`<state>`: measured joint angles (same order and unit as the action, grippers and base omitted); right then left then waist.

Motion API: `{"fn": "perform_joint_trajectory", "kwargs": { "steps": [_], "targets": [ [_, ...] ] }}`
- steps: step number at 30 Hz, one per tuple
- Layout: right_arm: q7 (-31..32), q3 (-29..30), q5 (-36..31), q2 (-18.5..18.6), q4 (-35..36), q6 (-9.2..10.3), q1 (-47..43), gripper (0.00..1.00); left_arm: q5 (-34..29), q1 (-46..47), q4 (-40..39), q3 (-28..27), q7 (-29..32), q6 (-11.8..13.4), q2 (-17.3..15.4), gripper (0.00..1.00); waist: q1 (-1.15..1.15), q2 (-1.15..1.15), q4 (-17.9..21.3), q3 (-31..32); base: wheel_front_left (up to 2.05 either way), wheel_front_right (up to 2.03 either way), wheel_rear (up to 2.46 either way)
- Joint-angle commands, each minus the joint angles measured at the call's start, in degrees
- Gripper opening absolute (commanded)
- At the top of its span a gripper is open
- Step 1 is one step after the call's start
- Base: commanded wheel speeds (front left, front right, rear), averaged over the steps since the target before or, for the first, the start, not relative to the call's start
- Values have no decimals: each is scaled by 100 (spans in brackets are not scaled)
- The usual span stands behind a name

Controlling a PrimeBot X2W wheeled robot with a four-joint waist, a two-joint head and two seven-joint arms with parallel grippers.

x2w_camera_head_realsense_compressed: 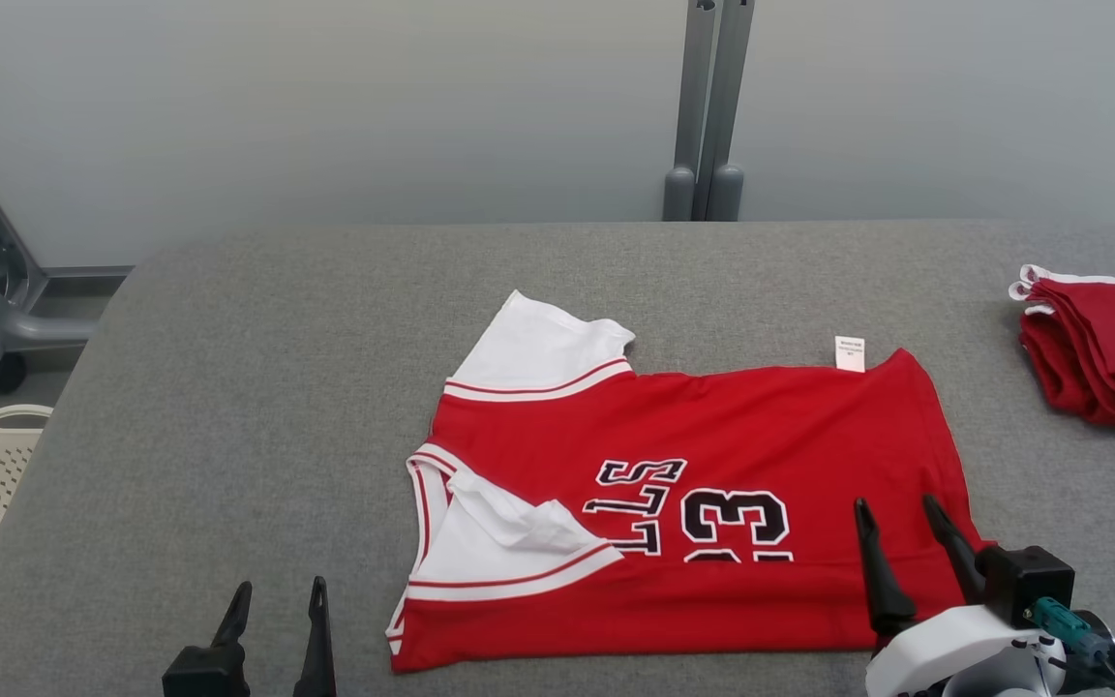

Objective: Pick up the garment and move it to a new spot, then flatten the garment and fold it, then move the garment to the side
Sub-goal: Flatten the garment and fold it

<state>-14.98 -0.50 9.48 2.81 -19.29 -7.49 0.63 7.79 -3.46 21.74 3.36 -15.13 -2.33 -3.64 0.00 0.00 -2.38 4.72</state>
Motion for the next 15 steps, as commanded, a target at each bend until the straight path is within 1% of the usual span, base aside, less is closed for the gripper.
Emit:
{"fn": "perform_joint_trajectory", "kwargs": {
  "steps": [1,6,10,13,15],
  "targets": [
    [-17,11,23,18,13,1,55,100,39,100,15,-14,-5,-24,9,100,0,0,2,-30,0,0,0],
    [-11,-131,-76,18,-17,1,176,100,116,225,70,-37,-5,-35,22,100,0,0,42,-144,0,0,0],
    [156,-205,-225,18,-40,1,410,100,164,413,189,-24,-5,-61,26,100,0,0,80,-251,0,0,0],
    [605,-154,-371,20,-79,1,732,100,193,762,306,47,115,-149,-31,100,0,0,143,-386,0,0,0],
    [1064,-95,-513,20,-74,1,1026,100,190,1088,355,112,283,-214,-98,100,0,0,197,-540,0,0,0]
  ]
}}
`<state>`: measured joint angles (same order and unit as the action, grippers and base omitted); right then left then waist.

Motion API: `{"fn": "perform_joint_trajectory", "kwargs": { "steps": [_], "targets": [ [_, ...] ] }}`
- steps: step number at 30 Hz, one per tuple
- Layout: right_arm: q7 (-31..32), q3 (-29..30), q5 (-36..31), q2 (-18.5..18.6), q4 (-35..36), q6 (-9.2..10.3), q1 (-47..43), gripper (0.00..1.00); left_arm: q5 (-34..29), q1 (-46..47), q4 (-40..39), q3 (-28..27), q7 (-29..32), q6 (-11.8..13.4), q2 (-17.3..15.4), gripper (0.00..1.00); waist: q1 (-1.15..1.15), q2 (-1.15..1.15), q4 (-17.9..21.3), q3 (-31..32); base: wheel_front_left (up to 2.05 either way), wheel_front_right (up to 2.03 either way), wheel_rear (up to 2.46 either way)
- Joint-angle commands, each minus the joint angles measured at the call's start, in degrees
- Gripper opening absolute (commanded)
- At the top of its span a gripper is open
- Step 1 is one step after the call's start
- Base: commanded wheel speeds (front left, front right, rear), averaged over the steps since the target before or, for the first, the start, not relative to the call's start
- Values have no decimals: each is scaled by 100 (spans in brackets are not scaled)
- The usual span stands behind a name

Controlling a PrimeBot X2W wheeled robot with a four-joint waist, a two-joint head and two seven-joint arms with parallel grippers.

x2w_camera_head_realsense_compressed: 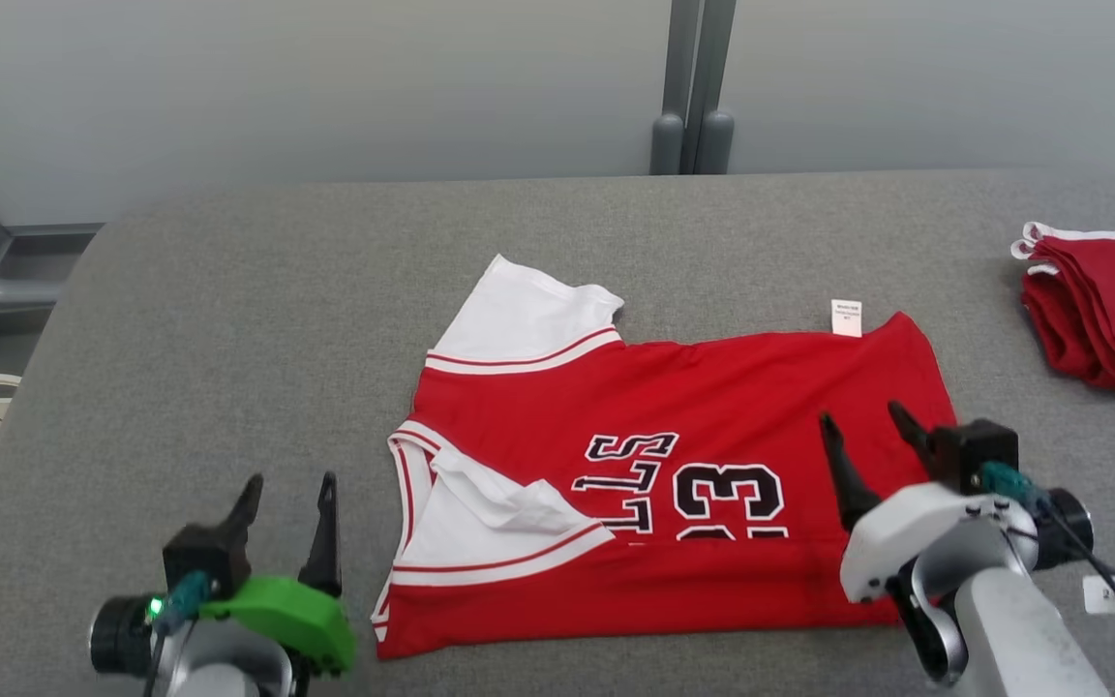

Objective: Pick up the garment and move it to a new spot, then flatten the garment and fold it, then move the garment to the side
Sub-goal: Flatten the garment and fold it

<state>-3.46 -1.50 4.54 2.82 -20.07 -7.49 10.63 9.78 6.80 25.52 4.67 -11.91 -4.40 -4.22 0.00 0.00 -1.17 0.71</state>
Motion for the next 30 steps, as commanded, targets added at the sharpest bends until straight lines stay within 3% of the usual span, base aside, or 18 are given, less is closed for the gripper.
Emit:
{"fn": "perform_joint_trajectory", "kwargs": {
  "steps": [1,12,16,22,30],
  "targets": [
    [127,11,-71,30,43,1,194,100,31,250,11,14,104,-41,-41,100,0,0,95,-234,0,0,0],
    [2935,-43,127,732,122,3,2080,100,145,2729,737,353,1274,-243,-303,100,0,0,526,-1444,0,0,0],
    [3639,-117,197,866,129,4,2693,100,143,3452,1121,519,1565,-271,-393,100,0,0,684,-1849,0,0,0],
    [4220,-397,221,1118,39,3,3382,100,249,4388,1726,845,2195,-305,-525,100,0,0,863,-2328,0,0,0],
    [4437,-643,198,1330,-189,4,4151,100,407,5388,2091,1532,2632,-309,-681,100,0,0,1010,-2912,0,0,0]
  ]
}}
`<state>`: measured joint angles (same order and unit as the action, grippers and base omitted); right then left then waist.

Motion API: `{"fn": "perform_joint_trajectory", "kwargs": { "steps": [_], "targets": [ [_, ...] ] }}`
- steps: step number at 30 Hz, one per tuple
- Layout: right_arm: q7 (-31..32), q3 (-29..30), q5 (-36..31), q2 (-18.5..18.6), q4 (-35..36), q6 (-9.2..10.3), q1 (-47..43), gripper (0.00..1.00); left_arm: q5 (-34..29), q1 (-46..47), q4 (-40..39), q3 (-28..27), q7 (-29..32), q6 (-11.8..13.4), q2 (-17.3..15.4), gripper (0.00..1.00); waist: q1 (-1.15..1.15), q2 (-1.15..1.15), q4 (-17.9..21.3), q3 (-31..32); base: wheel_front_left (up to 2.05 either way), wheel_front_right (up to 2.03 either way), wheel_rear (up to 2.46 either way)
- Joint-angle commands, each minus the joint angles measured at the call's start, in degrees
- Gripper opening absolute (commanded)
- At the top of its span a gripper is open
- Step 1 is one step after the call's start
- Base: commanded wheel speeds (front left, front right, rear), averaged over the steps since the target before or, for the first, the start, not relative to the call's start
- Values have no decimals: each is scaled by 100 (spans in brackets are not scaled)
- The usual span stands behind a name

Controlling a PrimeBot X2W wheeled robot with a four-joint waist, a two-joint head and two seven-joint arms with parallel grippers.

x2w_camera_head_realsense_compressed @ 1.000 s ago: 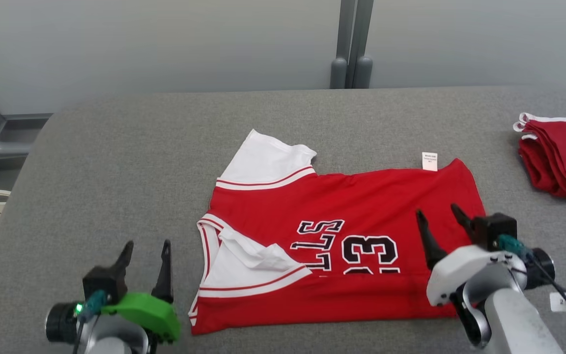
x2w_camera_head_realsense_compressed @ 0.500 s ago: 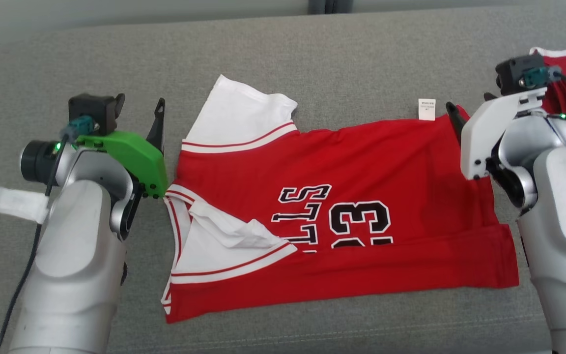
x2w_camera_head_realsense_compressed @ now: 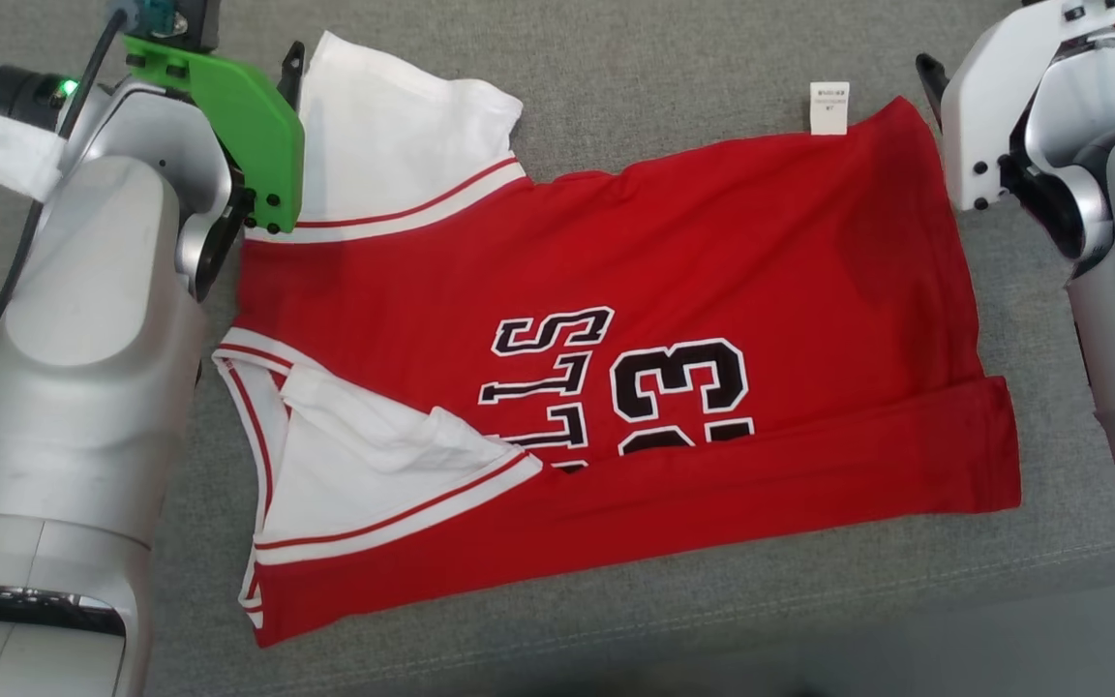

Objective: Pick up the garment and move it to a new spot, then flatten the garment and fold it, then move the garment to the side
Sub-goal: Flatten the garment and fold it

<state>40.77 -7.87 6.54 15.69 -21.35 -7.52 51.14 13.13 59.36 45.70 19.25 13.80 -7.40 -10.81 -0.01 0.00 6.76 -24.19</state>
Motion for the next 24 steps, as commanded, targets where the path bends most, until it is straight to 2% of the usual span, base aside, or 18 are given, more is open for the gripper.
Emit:
{"fn": "perform_joint_trajectory", "kwargs": {
  "steps": [1,9,12,17,18,19,20,21,22,24],
  "targets": [
    [24,1,-3,46,-106,7,161,100,94,223,119,133,88,-10,-19,100,1,0,218,-462,0,0,0],
    [108,37,-8,66,-338,7,348,100,143,645,546,386,218,-9,2,100,1,0,238,-608,0,0,0],
    [112,18,38,69,-393,7,348,100,136,791,700,424,269,0,0,89,1,0,253,-640,0,0,0],
    [51,-68,70,72,-453,7,386,100,85,965,872,485,244,21,-57,95,1,0,327,-657,0,0,0],
    [82,-96,90,75,-476,7,402,100,81,996,919,508,282,18,-54,85,1,0,339,-669,0,0,0],
    [90,-121,107,69,-489,7,415,100,129,1017,957,492,307,20,-37,69,1,0,354,-683,0,0,0],
    [72,-140,115,65,-497,7,426,100,122,1040,994,508,318,21,-38,62,1,0,368,-694,0,0,0],
    [44,-165,130,45,-508,7,439,100,119,1065,1040,518,323,21,-65,62,1,0,394,-704,0,0,0],
    [37,-180,141,37,-533,7,439,100,118,1086,1079,531,334,21,-77,55,1,0,410,-713,0,0,0],
    [-8,-208,172,15,-570,7,452,100,86,1105,1155,579,320,23,-85,50,1,0,433,-727,0,0,0]
  ]
}}
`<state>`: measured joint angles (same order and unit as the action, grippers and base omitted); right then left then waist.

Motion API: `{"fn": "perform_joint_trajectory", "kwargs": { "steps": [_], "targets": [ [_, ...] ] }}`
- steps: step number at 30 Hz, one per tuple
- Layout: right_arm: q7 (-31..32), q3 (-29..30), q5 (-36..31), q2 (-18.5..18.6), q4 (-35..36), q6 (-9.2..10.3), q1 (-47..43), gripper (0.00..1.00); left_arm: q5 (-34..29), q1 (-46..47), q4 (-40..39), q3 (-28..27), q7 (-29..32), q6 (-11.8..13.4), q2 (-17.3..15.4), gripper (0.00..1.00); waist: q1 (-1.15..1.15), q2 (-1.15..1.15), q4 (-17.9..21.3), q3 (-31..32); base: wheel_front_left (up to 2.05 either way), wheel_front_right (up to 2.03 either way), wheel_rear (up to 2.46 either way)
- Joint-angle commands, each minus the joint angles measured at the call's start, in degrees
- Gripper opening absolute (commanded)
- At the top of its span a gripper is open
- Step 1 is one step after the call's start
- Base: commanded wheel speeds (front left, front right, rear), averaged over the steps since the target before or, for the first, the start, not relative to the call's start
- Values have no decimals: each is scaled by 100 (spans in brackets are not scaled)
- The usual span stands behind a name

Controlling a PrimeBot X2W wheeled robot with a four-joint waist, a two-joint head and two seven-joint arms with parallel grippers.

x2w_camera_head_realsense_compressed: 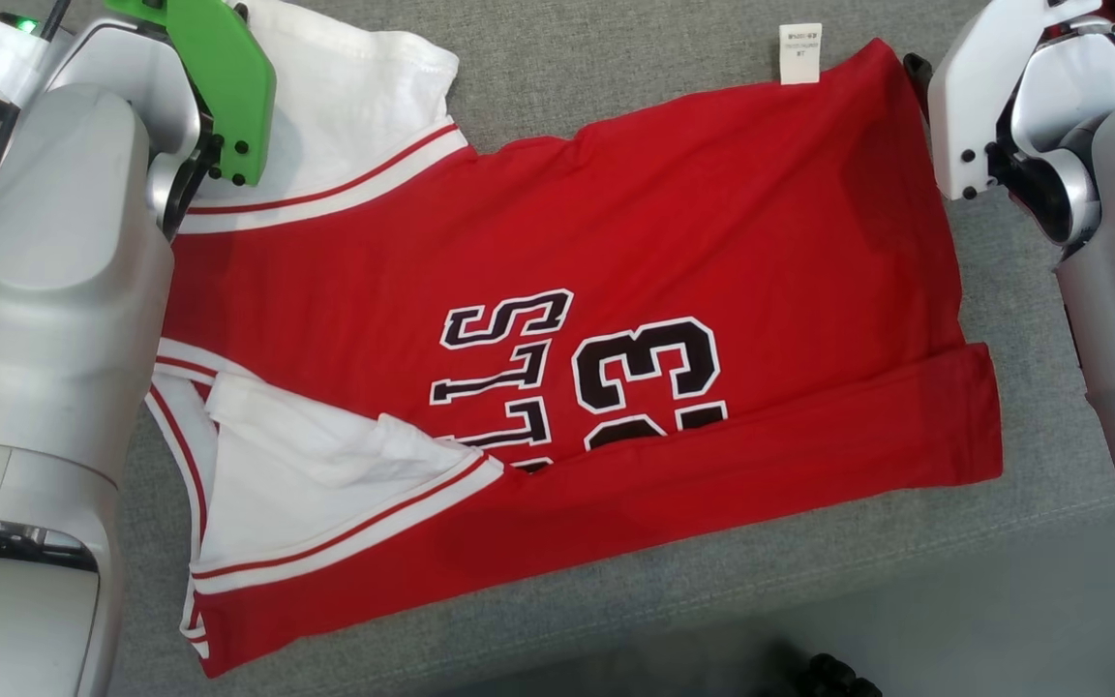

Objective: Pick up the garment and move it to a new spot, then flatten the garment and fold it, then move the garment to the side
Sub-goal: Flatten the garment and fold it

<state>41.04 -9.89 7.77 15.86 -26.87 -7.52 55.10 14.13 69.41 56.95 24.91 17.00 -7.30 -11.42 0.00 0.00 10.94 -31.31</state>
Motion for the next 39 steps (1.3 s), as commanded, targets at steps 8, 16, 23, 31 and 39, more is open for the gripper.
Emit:
{"fn": "perform_joint_trajectory", "kwargs": {
  "steps": [8,16,23,31,39],
  "targets": [
    [-61,-89,161,-19,-110,7,83,100,73,116,249,138,106,-3,38,25,0,0,22,-150,0,0,0],
    [-389,97,239,-45,-156,7,139,96,262,64,351,282,112,-21,176,0,0,0,-96,-150,0,0,0],
    [-545,442,148,-321,-157,6,204,100,391,59,422,391,56,-26,230,0,0,0,-114,-120,0,0,0],
    [-146,402,38,-301,-196,7,-24,95,541,63,483,476,21,-28,190,0,0,0,-116,-99,0,0,0],
    [11,564,38,-402,-302,8,-138,16,610,111,577,549,-59,-22,165,0,0,0,-196,-144,0,0,0]
  ]
}}
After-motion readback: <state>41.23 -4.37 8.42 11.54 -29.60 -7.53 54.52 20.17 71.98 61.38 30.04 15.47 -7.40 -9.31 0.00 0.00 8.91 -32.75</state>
